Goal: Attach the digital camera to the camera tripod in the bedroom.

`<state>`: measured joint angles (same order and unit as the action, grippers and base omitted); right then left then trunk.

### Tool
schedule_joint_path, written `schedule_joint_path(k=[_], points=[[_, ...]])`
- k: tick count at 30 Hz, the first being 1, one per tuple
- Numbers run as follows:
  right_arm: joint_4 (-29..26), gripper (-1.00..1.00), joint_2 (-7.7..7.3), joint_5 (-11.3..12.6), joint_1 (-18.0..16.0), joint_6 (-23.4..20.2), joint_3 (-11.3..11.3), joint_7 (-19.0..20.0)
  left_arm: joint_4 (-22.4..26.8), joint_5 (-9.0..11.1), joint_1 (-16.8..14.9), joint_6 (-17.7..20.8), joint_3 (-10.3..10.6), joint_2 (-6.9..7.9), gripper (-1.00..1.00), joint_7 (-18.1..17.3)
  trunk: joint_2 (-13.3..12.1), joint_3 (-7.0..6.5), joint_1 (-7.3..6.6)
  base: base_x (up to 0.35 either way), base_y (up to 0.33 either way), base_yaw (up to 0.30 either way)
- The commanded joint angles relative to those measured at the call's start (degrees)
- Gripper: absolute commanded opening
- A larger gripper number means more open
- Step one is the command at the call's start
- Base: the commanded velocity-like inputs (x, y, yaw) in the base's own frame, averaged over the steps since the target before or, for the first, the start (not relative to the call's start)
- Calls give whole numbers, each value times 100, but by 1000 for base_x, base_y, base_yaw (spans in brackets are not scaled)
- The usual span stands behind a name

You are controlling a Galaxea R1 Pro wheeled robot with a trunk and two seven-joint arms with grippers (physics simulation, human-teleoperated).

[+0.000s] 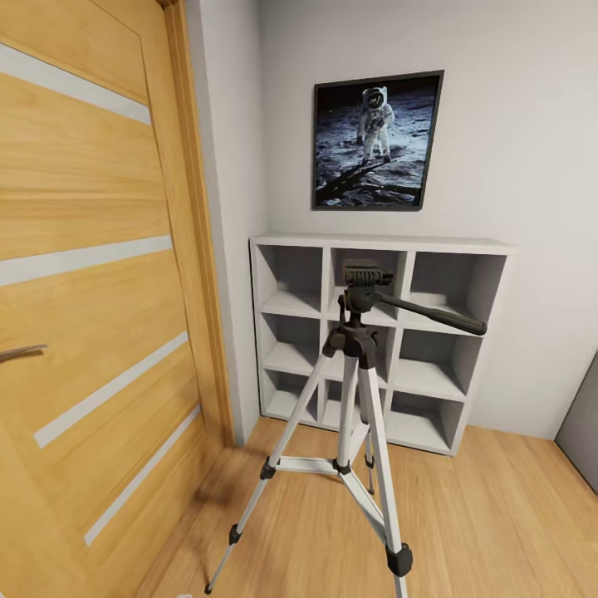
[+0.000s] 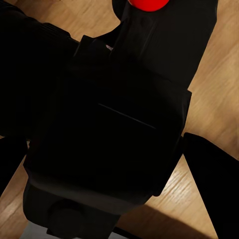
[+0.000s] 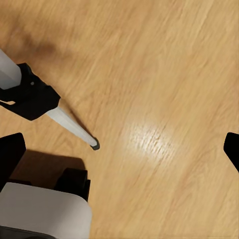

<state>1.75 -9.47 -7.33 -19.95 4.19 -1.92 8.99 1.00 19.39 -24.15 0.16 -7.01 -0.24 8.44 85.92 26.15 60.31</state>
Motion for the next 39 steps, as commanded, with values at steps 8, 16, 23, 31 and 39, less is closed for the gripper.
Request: schedule_joint_path(k=[8,16,23,31,39], points=[[18,100,-2,-40,-9,43,-18,6,6,-5,-2,2,-38,-2,-100,17,3,6,0,0,0,-1],[18,100,-2,-40,-9,39,-16,6,6,-5,-2,2,-37,0,-100,17,3,6,0,0,0,-111],[18,100,-2,-40,-9,38,-19,6,6,-5,-2,2,-40,4,-100,17,3,6,0,0,0,-223],[18,100,-2,-40,-9,38,-17,6,6,-5,-2,2,-38,-1,-100,17,3,6,0,0,0,-208],[18,100,-2,-40,-9,38,-19,6,6,-5,-2,2,-40,2,-100,20,3,6,0,0,0,-134]])
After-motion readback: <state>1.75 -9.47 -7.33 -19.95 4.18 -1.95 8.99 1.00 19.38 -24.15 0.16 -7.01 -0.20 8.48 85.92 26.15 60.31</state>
